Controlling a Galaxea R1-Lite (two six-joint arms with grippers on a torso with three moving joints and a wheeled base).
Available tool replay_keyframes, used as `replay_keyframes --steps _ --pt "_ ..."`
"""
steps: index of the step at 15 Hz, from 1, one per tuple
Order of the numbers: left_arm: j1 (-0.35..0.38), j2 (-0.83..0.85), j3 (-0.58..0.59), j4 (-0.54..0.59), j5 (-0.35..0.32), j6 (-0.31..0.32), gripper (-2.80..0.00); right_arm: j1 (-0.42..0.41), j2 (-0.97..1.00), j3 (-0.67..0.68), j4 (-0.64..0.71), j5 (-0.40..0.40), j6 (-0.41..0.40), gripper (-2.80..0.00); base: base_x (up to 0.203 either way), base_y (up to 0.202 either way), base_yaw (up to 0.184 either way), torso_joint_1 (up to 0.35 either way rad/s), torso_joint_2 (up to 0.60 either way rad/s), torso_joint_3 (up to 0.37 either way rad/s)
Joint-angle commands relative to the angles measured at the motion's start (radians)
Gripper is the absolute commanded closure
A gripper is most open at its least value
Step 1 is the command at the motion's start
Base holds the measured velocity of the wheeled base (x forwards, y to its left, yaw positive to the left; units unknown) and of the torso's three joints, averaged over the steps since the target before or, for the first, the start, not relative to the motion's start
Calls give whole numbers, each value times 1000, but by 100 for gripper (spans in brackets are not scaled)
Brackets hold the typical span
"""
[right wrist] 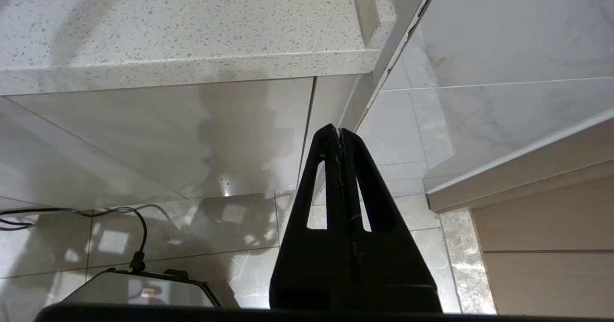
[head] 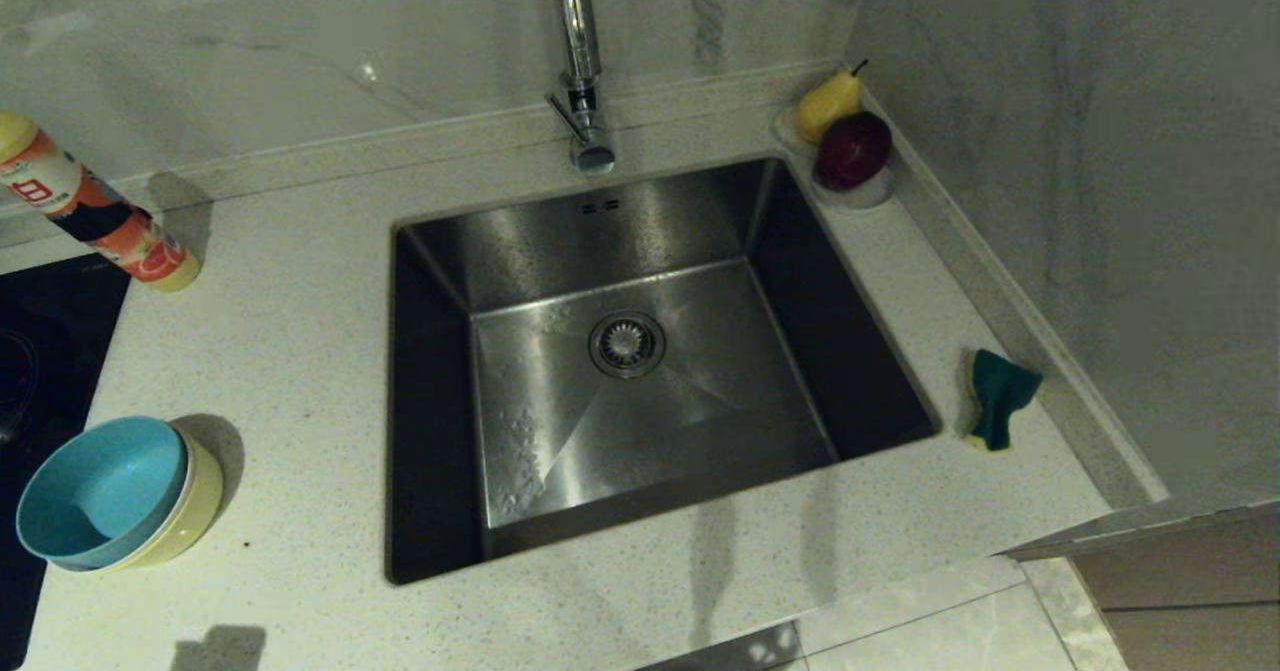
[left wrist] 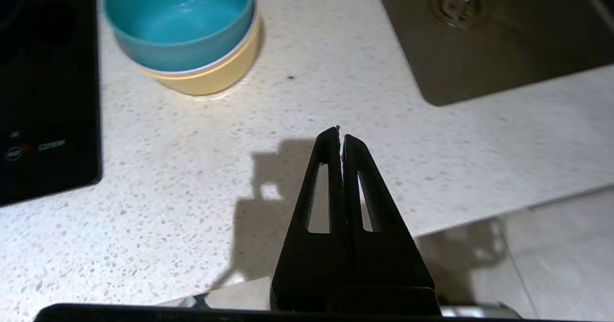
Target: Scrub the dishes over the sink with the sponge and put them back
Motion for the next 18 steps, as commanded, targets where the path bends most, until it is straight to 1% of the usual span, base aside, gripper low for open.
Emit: replay_keyframes --steps 1,2,3,4,7,14,15,16,18 --pt "1 -40 64 -16 2 4 0 0 -3 0 0 1 1 0 0 0 0 0 0 0" --pt "1 -39 71 -31 -3 -1 0 0 -3 0 0 1 -1 0 0 0 0 0 0 0" --pt "2 -39 75 -45 -1 -26 0 0 -3 0 0 1 -1 0 0 0 0 0 0 0" --pt "3 -39 76 -53 0 -26 0 0 -2 0 0 1 0 0 0 0 0 0 0 0" --pt "3 -39 78 -55 4 -65 0 0 -2 -1 4 1 -12 0 0 0 0 0 0 0" --pt "2 -40 81 -73 5 -72 0 0 -3 2 -1 -1 13 0 0 0 0 0 0 0" --pt "2 -40 81 -73 5 -72 0 0 -1 0 -1 -3 31 0 0 0 0 0 0 0" --pt "3 -39 81 -73 5 -72 0 0 1 0 -3 -18 87 0 0 0 0 0 0 0" --pt "2 -40 81 -73 5 -72 0 0 -2 -3 3 -25 71 0 0 0 0 0 0 0"
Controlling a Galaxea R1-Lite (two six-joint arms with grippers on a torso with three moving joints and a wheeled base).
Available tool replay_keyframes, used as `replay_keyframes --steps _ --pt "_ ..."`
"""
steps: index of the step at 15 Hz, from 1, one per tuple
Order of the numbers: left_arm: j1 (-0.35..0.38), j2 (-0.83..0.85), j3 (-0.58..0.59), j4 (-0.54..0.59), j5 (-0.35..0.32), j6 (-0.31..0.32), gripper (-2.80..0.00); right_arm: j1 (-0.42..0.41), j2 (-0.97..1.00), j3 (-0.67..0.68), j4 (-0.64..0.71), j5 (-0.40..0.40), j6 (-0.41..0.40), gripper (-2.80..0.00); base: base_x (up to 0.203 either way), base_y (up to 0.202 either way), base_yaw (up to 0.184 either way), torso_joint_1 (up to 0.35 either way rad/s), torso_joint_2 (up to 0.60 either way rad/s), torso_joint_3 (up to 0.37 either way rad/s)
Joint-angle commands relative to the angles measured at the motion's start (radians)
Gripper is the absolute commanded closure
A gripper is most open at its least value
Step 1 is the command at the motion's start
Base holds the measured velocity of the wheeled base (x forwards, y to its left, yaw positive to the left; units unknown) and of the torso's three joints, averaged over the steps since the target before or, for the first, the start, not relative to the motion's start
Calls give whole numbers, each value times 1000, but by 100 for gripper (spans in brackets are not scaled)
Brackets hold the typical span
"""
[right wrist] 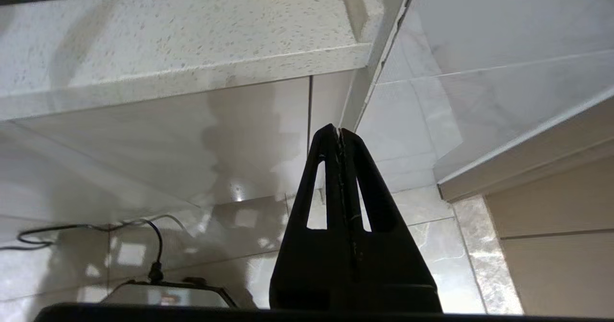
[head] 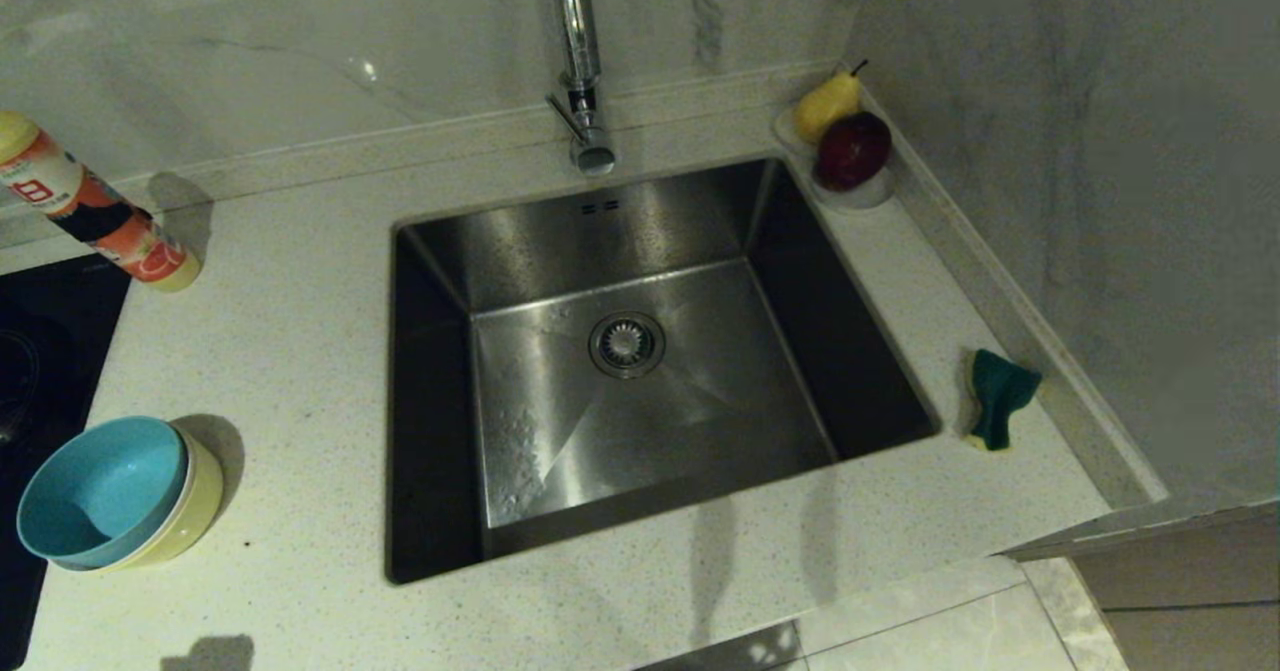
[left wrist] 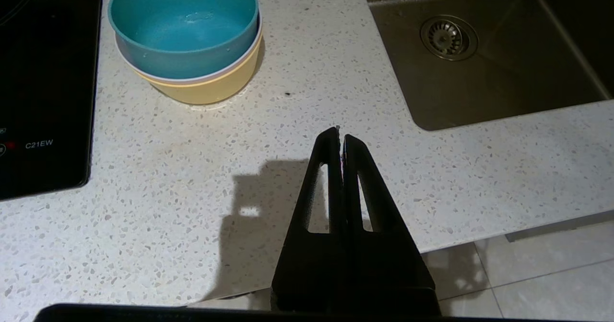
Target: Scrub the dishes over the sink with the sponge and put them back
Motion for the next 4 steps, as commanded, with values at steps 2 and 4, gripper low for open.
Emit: replay_keyframes --steps 2,4 --pt "1 1 29 0 1 0 0 0 -3 -1 -4 0 0 0 0 0 0 0 0 0" --pt "-1 1 29 0 1 0 0 0 -2 -1 -4 0 0 0 0 0 0 0 0 0"
